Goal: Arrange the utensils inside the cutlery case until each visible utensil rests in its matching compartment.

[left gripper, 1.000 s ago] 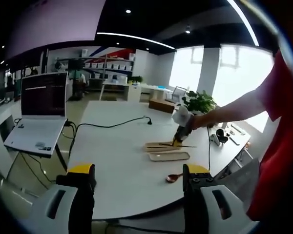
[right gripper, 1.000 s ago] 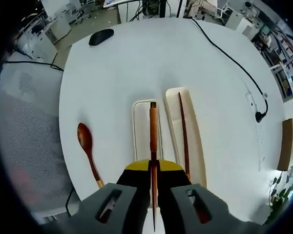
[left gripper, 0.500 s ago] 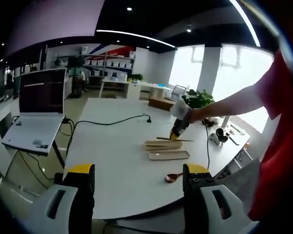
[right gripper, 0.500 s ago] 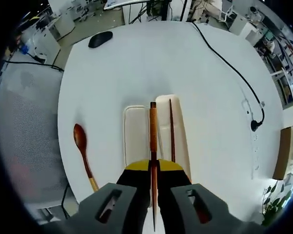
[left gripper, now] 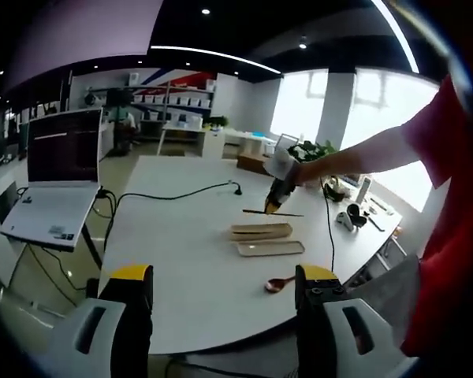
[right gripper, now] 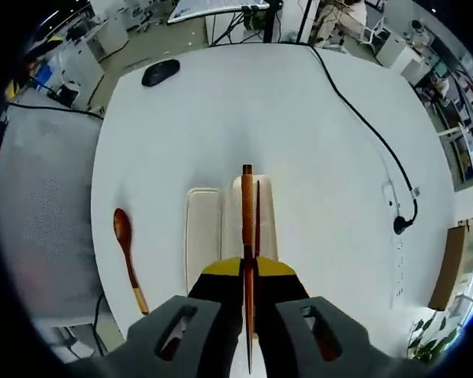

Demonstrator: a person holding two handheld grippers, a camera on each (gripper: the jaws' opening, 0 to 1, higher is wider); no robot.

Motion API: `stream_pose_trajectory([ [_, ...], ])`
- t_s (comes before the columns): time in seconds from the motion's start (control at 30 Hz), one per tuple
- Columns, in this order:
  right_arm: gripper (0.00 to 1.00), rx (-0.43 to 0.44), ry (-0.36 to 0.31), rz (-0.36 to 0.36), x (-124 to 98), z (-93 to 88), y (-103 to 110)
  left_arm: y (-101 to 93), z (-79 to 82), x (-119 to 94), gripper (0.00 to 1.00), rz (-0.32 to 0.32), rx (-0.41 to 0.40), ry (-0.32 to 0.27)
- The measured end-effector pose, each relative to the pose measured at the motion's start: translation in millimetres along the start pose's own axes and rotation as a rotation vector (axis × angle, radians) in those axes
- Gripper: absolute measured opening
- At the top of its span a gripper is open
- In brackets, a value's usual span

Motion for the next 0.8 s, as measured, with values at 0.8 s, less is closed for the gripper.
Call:
stream_pose_trajectory([
  [0.8,0.00,0.026,-0.069,-0.007,43,8.5,-12,5.8,-0.2,10,0.76,-0.012,0.014,0.043],
])
Point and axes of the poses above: the point that each gripper's makers call its tool centre point, and the gripper's own axes: x roughly forward along the fingers, y roughly to its left, z roughly out of its top, the point moved 8 cm from there along -x, roughly backward along the fingers, and after that the axes turned 12 degrees about x, right-handed, at the moved point
